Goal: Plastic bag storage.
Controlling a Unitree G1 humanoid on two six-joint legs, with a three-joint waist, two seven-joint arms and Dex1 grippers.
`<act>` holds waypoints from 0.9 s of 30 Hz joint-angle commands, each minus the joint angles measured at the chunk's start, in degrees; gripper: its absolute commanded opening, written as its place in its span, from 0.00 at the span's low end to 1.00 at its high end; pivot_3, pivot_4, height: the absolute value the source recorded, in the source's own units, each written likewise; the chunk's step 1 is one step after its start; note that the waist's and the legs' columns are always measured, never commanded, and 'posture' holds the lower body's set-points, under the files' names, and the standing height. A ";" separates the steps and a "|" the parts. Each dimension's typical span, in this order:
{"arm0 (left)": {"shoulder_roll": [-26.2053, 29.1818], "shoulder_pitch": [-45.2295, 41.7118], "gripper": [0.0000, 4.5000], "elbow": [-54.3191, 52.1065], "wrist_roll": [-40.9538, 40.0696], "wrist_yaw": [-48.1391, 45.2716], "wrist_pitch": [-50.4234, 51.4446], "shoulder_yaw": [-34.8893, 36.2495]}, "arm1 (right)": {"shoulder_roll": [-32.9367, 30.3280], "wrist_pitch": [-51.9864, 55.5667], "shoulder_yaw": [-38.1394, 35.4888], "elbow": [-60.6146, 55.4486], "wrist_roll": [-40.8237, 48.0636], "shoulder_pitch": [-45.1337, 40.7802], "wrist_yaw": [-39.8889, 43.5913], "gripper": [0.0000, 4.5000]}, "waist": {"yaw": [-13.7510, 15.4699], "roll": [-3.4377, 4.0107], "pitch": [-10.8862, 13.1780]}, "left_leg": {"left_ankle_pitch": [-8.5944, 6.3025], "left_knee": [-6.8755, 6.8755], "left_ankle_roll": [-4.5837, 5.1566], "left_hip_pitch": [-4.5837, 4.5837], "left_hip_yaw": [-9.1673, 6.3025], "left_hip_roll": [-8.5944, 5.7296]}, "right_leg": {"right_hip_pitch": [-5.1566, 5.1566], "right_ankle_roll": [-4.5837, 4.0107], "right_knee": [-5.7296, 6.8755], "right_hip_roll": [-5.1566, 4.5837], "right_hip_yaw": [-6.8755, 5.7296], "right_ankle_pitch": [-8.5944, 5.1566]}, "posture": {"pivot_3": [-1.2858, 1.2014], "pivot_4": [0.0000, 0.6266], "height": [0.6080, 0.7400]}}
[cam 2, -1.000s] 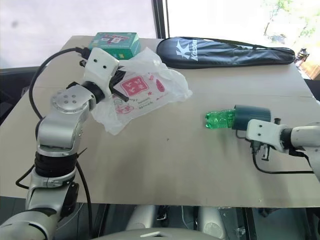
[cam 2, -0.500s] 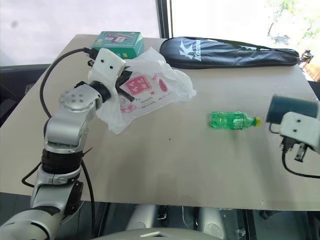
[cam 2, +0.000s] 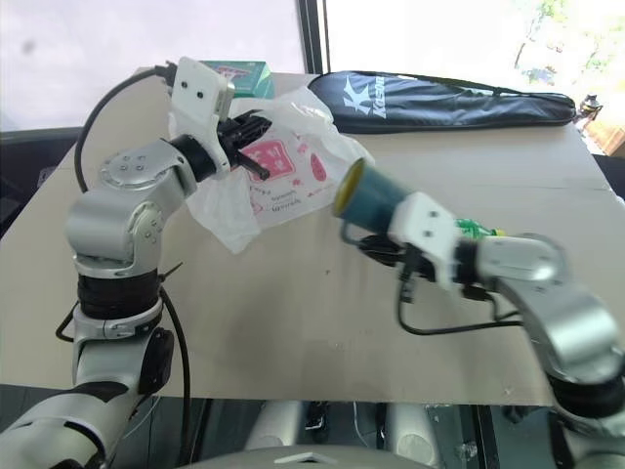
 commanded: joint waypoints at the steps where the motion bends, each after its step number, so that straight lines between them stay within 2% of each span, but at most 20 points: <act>1: 0.95 -0.17 0.00 -5.28 -4.28 -1.99 2.62 1.51 | 6.52 -5.38 7.63 12.50 -5.90 -6.42 -5.59 0.01 | -0.11 -0.01 0.01 | 0.00 0.01 0.00 -0.05 -0.01 0.00 | -0.05 0.00 0.01 0.01 -0.04 0.00 | 0.52 0.24 1.00; 4: 1.73 1.13 0.00 -8.07 -6.13 -1.53 4.80 1.95 | 11.63 -11.82 12.66 26.20 -10.83 -12.98 -6.97 0.01 | 0.05 0.02 0.02 | 0.01 0.04 0.00 -0.17 -0.11 0.00 | -0.09 -0.01 0.02 0.05 -0.14 0.00 | 0.52 0.24 1.00; 7: 1.84 2.35 0.00 -10.84 -7.53 -0.15 7.50 2.38 | 22.99 -21.96 14.14 46.26 -13.40 -22.67 -11.05 0.01 | -0.36 -0.02 0.00 | 0.00 0.31 0.00 -0.58 -0.31 0.00 | -0.33 -0.01 0.03 0.08 -0.33 0.01 | 0.52 0.24 1.00; 9: 1.52 3.39 0.00 -12.99 -8.22 0.92 8.56 2.30 | 30.23 -28.79 12.02 61.15 -13.22 -29.88 -12.22 0.01 | -1.22 -0.03 0.05 | 0.01 0.31 -0.01 -0.53 -0.16 0.06 | -0.37 -0.03 0.14 0.12 -0.28 0.06 | 0.52 0.24 1.00; 12: -0.07 4.14 0.00 -14.97 -9.16 3.62 11.17 3.52 | 33.36 -39.59 11.33 75.91 -17.57 -37.57 -16.49 0.23 | -1.10 -0.02 0.05 | 0.04 0.24 -0.06 -0.56 -0.35 0.08 | -0.36 -0.08 0.12 0.14 -0.35 0.04 | 0.52 0.24 1.00; 13: -0.49 4.39 0.00 -15.29 -9.32 4.46 11.82 3.92 | 33.13 -42.58 11.33 77.50 -18.75 -38.49 -17.36 0.35 | -0.85 -0.02 0.05 | 0.03 0.24 -0.06 -0.55 -0.36 0.04 | -0.35 -0.08 0.11 0.11 -0.35 0.04 | 0.52 0.24 1.00; 16: -1.48 4.94 0.00 -15.60 -9.40 6.48 12.79 4.55 | 31.87 -46.88 10.05 76.37 -19.05 -38.05 -16.61 0.66 | -0.10 -0.03 0.04 | 0.02 0.23 -0.03 -0.60 -0.36 -0.07 | -0.35 -0.05 0.03 0.02 -0.36 0.05 | 0.52 0.24 1.00; 17: -2.13 4.92 0.00 -15.41 -9.55 7.32 13.18 4.98 | 31.23 -46.82 9.40 74.27 -18.19 -36.93 -15.08 0.75 | -0.08 -0.03 0.04 | 0.01 0.23 -0.02 -0.61 -0.35 -0.10 | -0.35 -0.04 0.03 0.01 -0.36 0.06 | 0.52 0.24 1.00; 18: -2.70 4.83 0.00 -14.96 -9.50 8.17 13.40 5.31 | 30.18 -46.48 8.99 71.02 -17.04 -35.26 -12.65 0.89 | -0.07 -0.03 0.04 | 0.01 0.25 -0.02 -0.62 -0.35 -0.10 | -0.34 -0.04 0.05 0.00 -0.35 0.06 | 0.52 0.24 1.00; 19: -3.14 4.68 0.00 -14.37 -9.26 9.00 13.48 5.45 | 28.61 -45.57 8.74 66.82 -16.12 -33.21 -10.34 0.96 | 0.02 -0.04 0.04 | 0.01 0.26 -0.02 -0.62 -0.37 -0.08 | -0.34 -0.04 0.07 -0.02 -0.36 0.06 | 0.52 0.24 1.00; 22: -4.91 3.91 0.00 -10.06 -7.98 11.59 12.56 5.77 | 18.60 -36.61 6.75 45.85 -10.99 -24.06 -1.18 0.98 | 0.41 -0.02 0.05 | 0.01 0.28 -0.03 -0.63 -0.48 -0.03 | -0.28 -0.05 0.06 -0.01 -0.45 0.05 | 0.52 0.24 1.00; 24: -4.89 3.67 0.00 -8.33 -7.49 11.87 11.15 5.07 | 15.10 -32.79 4.56 36.06 -10.98 -20.25 -3.18 0.98 | 0.34 -0.01 0.05 | 0.01 0.27 -0.03 -0.62 -0.49 -0.04 | -0.24 -0.05 0.04 -0.02 -0.45 0.06 | 0.52 0.24 1.00; 27: -5.08 2.86 0.00 -4.20 -6.13 12.65 8.21 4.02 | 3.05 -18.95 -1.20 13.07 -1.79 -12.41 2.12 0.98 | 0.11 0.03 0.08 | 0.01 0.26 -0.03 -0.62 -0.47 -0.02 | -0.28 -0.05 0.07 -0.02 -0.41 0.06 | 0.52 0.24 1.00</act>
